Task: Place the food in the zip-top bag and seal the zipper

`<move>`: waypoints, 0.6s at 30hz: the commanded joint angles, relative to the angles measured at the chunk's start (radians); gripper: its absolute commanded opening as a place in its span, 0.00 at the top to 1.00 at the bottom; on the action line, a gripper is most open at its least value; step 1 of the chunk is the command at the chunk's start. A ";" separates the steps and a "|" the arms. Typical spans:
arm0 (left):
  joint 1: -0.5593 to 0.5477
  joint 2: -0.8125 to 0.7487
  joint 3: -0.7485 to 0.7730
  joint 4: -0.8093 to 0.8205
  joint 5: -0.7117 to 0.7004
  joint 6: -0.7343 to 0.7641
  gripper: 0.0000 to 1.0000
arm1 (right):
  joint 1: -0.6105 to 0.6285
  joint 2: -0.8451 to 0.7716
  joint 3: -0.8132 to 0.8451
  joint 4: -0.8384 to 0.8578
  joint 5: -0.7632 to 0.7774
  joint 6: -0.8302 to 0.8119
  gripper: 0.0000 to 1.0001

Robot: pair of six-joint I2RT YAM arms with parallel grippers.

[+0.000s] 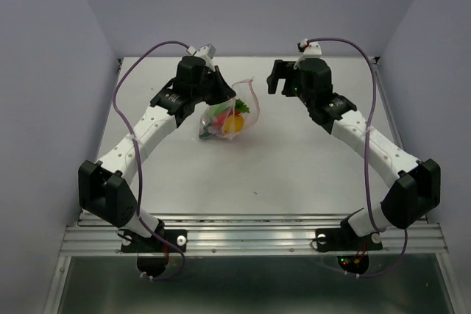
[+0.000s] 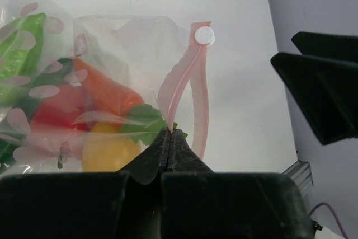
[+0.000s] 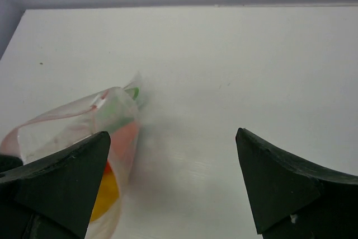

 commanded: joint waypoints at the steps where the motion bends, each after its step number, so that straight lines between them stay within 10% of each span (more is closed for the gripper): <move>1: 0.004 -0.048 0.004 -0.031 0.002 0.090 1.00 | -0.097 0.002 0.054 -0.058 -0.399 -0.022 0.00; 14: 0.003 -0.144 -0.045 -0.117 -0.021 0.209 1.00 | -0.158 0.056 0.049 0.002 -0.630 -0.538 0.00; 18: 0.004 -0.224 -0.101 -0.136 0.010 0.255 1.00 | -0.265 0.061 0.020 0.001 -1.010 -0.777 0.00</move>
